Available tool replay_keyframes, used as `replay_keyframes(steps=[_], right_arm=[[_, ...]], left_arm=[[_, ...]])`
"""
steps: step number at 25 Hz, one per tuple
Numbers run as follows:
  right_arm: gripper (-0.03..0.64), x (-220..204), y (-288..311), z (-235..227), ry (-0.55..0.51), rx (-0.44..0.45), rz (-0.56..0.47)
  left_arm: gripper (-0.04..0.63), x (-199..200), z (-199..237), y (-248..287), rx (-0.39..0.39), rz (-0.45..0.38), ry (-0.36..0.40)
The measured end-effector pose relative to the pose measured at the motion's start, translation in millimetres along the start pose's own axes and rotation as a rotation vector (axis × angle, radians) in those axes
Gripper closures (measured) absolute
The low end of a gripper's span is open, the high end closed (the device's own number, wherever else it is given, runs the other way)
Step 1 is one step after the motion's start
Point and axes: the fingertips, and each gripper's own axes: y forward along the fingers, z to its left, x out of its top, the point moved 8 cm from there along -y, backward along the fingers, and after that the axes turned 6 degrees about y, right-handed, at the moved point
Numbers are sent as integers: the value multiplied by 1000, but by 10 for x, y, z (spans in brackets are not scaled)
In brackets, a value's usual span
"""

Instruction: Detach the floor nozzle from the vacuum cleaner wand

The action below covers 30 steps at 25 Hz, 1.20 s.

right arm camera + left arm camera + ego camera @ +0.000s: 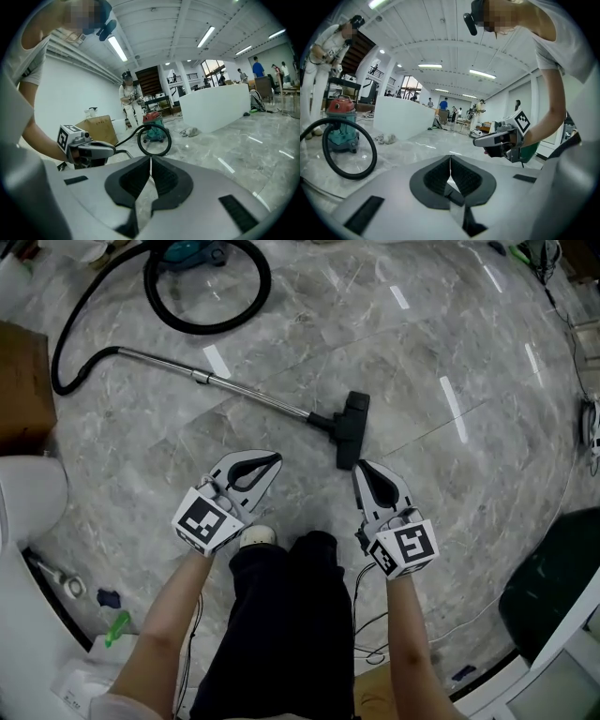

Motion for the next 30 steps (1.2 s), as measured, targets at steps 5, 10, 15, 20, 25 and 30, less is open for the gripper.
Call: replay_keyframes(steps=[5, 10, 15, 20, 25, 30], right_arm=[[597, -582, 292, -283, -17, 23, -1], [597, -1107, 623, -620, -74, 17, 10], [597, -1511, 942, -867, -142, 56, 40], [595, -1796, 1210, -1015, -266, 57, 101], [595, -1959, 1363, -1016, -436, 47, 170], [591, -2002, 1495, -1030, -607, 10, 257]], left_arm=[[584, -694, 100, 276, -17, 7, 16], [584, -1311, 209, 625, -45, 5, 18], [584, -1812, 348, 993, -85, 13, 46], [584, -2082, 490, 1299, -109, 12, 101], [583, -2243, 580, 1460, -182, 68, 198], [557, -2329, 674, 1539, -248, 152, 349]])
